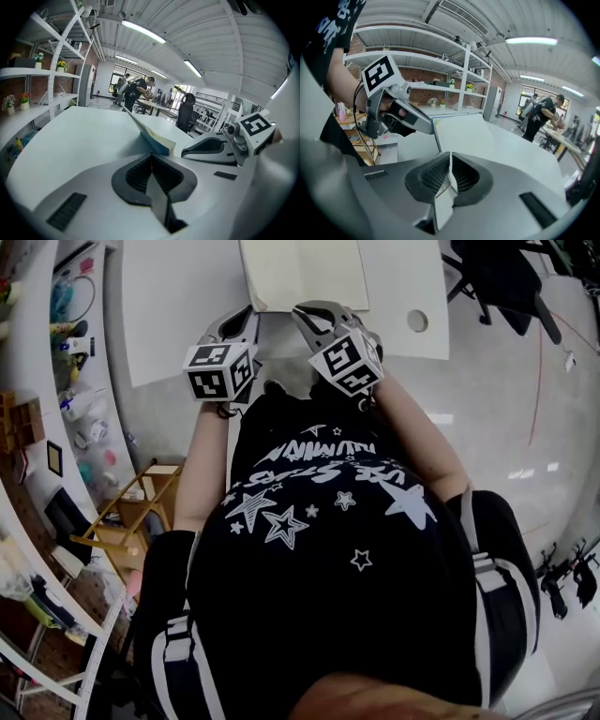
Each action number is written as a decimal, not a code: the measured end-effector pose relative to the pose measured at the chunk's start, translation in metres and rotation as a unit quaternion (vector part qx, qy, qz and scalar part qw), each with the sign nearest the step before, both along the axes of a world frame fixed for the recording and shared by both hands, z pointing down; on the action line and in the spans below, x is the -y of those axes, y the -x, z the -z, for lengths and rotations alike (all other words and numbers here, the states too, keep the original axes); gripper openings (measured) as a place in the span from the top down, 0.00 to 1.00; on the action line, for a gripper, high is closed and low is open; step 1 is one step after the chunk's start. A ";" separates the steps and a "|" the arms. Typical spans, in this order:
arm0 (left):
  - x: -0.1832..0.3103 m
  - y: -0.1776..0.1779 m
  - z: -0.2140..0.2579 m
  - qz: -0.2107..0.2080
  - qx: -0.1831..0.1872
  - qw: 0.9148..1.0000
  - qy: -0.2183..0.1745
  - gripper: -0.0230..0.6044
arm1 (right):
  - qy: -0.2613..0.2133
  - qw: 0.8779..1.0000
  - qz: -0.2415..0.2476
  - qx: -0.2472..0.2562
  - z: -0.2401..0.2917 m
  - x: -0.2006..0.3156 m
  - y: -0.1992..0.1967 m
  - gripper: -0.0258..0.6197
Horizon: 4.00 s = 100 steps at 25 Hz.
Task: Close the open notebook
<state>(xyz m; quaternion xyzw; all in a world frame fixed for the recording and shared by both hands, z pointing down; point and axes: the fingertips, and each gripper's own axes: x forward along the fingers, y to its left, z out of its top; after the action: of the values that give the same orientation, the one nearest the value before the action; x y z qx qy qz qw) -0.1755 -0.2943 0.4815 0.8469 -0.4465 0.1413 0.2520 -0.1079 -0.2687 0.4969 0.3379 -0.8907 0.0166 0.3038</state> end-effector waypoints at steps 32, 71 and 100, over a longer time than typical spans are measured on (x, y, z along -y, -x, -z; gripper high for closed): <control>0.005 -0.221 -0.034 -0.121 0.035 0.992 0.031 0.94 | -0.019 0.974 -0.217 0.057 0.015 0.003 -0.285 0.93; -0.266 0.008 0.105 -0.047 -0.131 0.986 -0.093 0.94 | -0.087 0.925 -0.311 0.198 0.100 -0.262 -0.152 0.95; -0.485 -0.228 0.130 0.133 -0.061 0.978 -0.151 0.94 | -0.072 0.977 -0.054 0.191 0.106 -0.379 -0.338 0.95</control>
<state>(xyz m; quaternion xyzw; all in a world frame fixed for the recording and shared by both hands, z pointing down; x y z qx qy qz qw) 0.0529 0.1902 0.3513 0.8155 -0.5548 -0.0148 0.1641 0.2302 0.1105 0.3907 0.3968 -0.9117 0.0336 0.1013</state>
